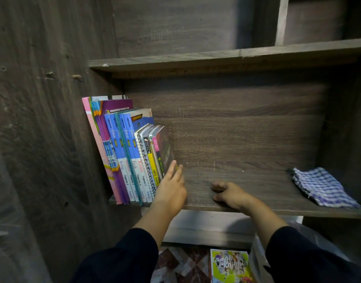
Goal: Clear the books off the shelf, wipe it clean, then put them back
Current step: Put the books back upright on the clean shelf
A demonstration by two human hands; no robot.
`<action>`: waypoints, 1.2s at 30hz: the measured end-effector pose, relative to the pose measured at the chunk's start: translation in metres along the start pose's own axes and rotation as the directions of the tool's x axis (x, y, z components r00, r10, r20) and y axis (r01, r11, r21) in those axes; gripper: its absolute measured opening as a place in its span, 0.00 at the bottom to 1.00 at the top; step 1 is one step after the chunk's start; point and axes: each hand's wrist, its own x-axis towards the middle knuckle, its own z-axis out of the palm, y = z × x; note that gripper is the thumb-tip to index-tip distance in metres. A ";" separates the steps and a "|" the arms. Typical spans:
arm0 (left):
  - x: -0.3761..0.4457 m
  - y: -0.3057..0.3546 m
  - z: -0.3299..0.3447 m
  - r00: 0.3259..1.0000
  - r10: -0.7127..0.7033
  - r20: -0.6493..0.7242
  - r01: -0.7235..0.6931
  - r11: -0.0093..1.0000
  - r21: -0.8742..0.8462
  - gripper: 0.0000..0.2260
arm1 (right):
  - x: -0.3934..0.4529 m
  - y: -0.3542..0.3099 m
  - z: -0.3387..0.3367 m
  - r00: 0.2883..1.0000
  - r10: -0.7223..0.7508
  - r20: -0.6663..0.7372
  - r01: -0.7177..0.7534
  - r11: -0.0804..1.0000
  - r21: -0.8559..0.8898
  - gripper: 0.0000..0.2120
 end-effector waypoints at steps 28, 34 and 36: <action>0.006 -0.021 -0.010 0.958 0.008 0.288 -0.045 0.992 0.120 0.25 | -0.001 -0.001 0.001 0.998 0.004 -0.055 -0.007 0.999 -0.051 0.18; 0.008 -0.021 -0.011 0.965 0.001 0.263 -0.030 0.994 0.106 0.22 | 0.002 0.000 0.002 0.998 0.004 -0.058 -0.006 0.999 -0.035 0.19; 0.010 -0.017 -0.010 0.955 0.001 0.298 -0.038 0.992 0.120 0.21 | 0.005 0.003 0.002 0.999 0.009 -0.050 -0.010 1.000 -0.020 0.18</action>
